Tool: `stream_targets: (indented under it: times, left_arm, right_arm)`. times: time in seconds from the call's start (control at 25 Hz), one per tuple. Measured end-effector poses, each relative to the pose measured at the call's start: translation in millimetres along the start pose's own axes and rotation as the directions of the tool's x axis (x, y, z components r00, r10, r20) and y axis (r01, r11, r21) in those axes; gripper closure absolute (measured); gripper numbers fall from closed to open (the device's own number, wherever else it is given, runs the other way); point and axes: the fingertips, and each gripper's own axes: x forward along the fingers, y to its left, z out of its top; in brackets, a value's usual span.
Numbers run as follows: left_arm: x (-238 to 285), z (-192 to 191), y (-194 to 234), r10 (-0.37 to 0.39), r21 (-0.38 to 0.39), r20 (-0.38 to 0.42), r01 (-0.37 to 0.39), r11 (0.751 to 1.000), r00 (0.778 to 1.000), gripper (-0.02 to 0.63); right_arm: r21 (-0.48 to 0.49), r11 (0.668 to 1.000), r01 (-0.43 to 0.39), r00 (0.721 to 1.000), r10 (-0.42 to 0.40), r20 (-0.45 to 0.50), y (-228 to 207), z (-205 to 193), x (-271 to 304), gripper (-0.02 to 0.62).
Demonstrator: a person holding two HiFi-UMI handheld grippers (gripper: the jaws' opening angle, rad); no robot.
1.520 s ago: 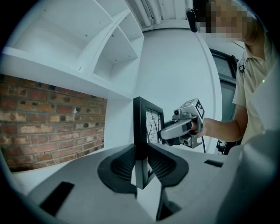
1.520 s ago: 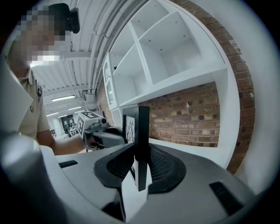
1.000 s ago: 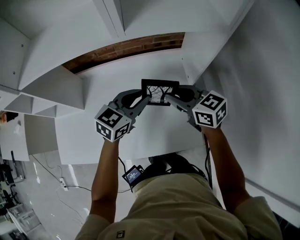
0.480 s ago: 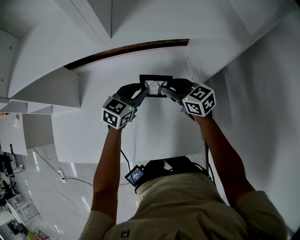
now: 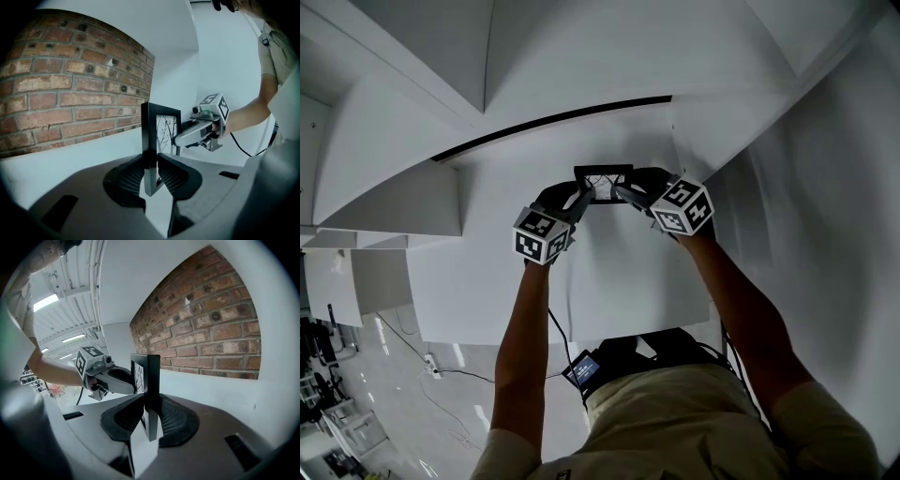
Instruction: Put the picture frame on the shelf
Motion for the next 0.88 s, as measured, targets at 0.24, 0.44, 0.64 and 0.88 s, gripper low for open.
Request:
stream_targets:
  times: [0.24, 0.44, 0.64, 0.88]
  left_arm:
    - [17, -18, 16, 0.024, -0.01, -0.028, -0.024, 1.0, 0.999, 0.523]
    - [33, -31, 35, 0.036, -0.022, -0.035, -0.037, 0.999, 0.999, 0.523]
    - [40, -43, 45, 0.056, -0.03, -0.043, -0.057, 0.998, 0.998, 0.523]
    - [54, -43, 46, 0.062, -0.009, -0.047, -0.062, 0.998, 0.997, 0.523]
  right_arm:
    - [-0.027, 1.0, 0.004, 1.0, -0.004, -0.016, -15, -14, 18, 0.508]
    - [-0.036, 0.999, 0.003, 0.999, -0.004, -0.032, -33, -24, 39, 0.508]
    - [-0.05, 0.999, 0.001, 0.999, -0.003, -0.051, -40, -34, 51, 0.508]
    - [-0.077, 0.997, 0.02, 0.998, -0.025, -0.059, -53, -39, 51, 0.508]
